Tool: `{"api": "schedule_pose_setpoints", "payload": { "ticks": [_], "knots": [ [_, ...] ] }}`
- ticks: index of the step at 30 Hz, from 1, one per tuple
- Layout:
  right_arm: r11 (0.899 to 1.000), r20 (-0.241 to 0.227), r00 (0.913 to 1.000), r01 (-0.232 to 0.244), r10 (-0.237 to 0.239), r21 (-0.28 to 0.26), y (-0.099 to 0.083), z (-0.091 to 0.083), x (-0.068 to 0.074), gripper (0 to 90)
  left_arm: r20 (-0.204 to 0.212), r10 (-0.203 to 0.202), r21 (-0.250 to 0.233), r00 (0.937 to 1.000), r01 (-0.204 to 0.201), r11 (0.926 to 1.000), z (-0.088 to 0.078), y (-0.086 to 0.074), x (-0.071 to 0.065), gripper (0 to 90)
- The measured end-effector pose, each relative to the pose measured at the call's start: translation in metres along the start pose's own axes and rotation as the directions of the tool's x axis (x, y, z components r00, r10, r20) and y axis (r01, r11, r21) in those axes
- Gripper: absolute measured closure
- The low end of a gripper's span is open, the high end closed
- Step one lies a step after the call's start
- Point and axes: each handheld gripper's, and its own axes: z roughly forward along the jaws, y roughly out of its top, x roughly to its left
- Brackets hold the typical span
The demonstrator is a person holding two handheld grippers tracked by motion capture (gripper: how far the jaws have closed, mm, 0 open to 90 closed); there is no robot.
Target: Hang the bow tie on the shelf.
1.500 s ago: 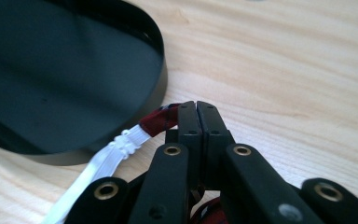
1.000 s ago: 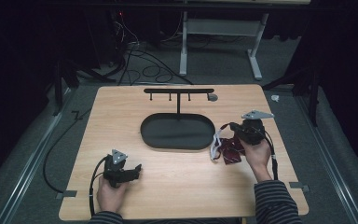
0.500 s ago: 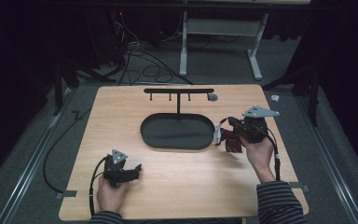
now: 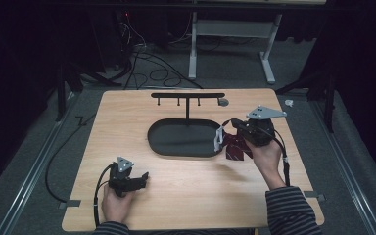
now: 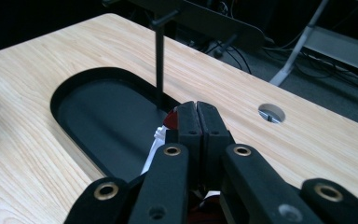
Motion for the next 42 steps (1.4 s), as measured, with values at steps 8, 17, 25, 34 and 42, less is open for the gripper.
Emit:
{"api": "schedule_pose_setpoints", "payload": {
  "ticks": [8, 17, 25, 34, 42],
  "knots": [
    [1.000, -0.029, 0.9995, 0.009, -0.009, -0.010, 0.011, 0.007, 0.008, 90.0, 0.000, 0.000, 0.000, 1.0000, 0.000, 1.0000, 0.000, 0.000, 0.000, 16.9],
    [1.000, -0.062, 0.9977, 0.027, -0.028, -0.014, 0.023, 0.018, 0.018, 90.0, 0.000, 0.000, 0.000, 1.0000, 0.000, 1.0000, 0.000, 0.000, 0.000, 16.9],
    [0.999, -0.079, 0.9964, 0.029, -0.030, -0.013, 0.031, 0.027, 0.023, 90.0, 0.000, 0.001, 0.001, 1.0000, -0.001, 1.0000, 0.000, 0.000, 0.000, 16.9],
    [1.000, -0.085, 0.9961, 0.023, -0.023, 0.001, 0.036, 0.039, 0.026, 90.0, 0.000, 0.000, 0.001, 1.0000, 0.000, 1.0000, 0.000, 0.000, 0.000, 16.9],
    [1.000, -0.094, 0.9954, 0.018, -0.018, 0.003, 0.042, 0.048, 0.029, 90.0, 0.000, 0.000, 0.001, 1.0000, 0.000, 1.0000, 0.000, 0.000, 0.000, 16.9]
  ]
}}
